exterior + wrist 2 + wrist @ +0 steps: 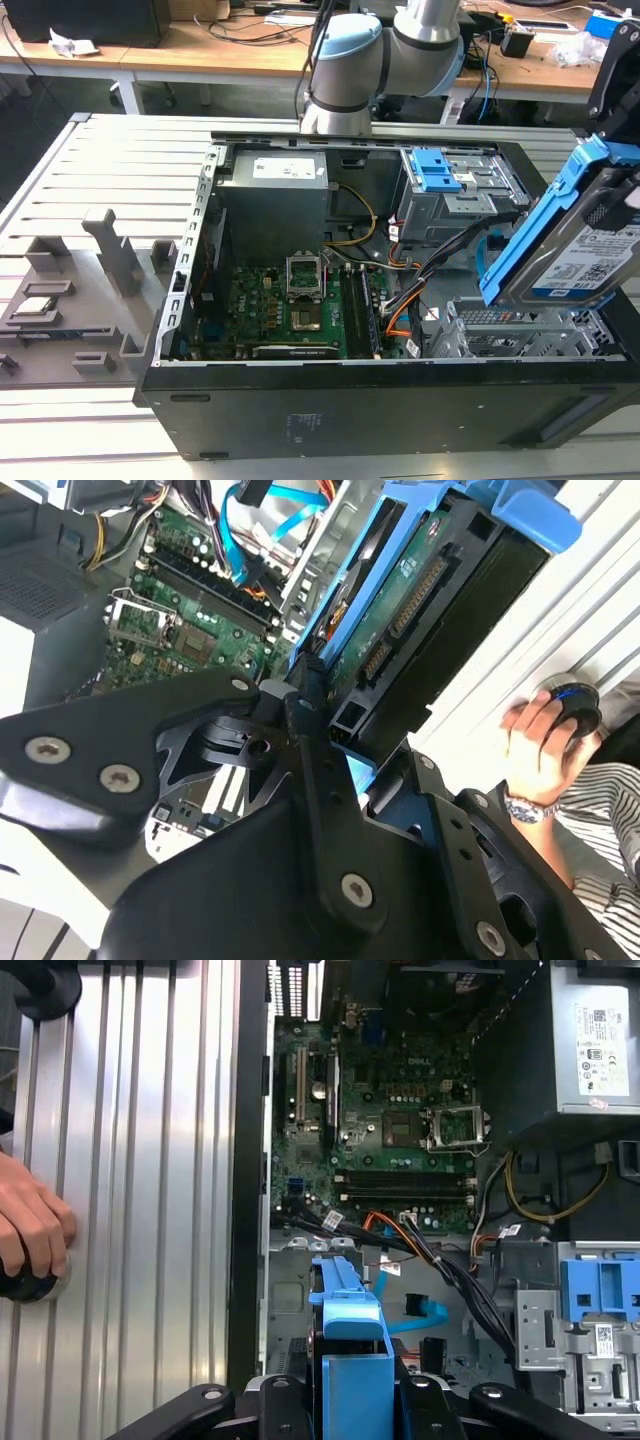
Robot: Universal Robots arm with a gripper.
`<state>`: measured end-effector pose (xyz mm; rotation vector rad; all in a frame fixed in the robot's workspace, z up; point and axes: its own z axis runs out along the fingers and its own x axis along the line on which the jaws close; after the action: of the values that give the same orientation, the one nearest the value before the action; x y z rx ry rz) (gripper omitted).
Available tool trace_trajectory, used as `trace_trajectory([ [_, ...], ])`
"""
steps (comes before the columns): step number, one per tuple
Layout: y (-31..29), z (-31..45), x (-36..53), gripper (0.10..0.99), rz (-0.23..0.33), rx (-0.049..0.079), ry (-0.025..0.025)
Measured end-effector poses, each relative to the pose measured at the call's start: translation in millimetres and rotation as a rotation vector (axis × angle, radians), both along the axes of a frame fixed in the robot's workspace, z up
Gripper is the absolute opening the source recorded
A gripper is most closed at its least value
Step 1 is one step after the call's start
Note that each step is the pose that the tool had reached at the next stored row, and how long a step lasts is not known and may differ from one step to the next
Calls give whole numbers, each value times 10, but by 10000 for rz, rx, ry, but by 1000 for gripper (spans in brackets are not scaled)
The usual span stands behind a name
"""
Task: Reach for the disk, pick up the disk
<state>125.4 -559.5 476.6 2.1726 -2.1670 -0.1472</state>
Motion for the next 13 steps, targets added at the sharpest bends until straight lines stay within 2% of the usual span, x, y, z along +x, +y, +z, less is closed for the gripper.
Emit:
trace_trajectory([
  [9,10,-30,169,365,0,-1,76],
  [13,10,-72,202,365,0,-2,117],
])
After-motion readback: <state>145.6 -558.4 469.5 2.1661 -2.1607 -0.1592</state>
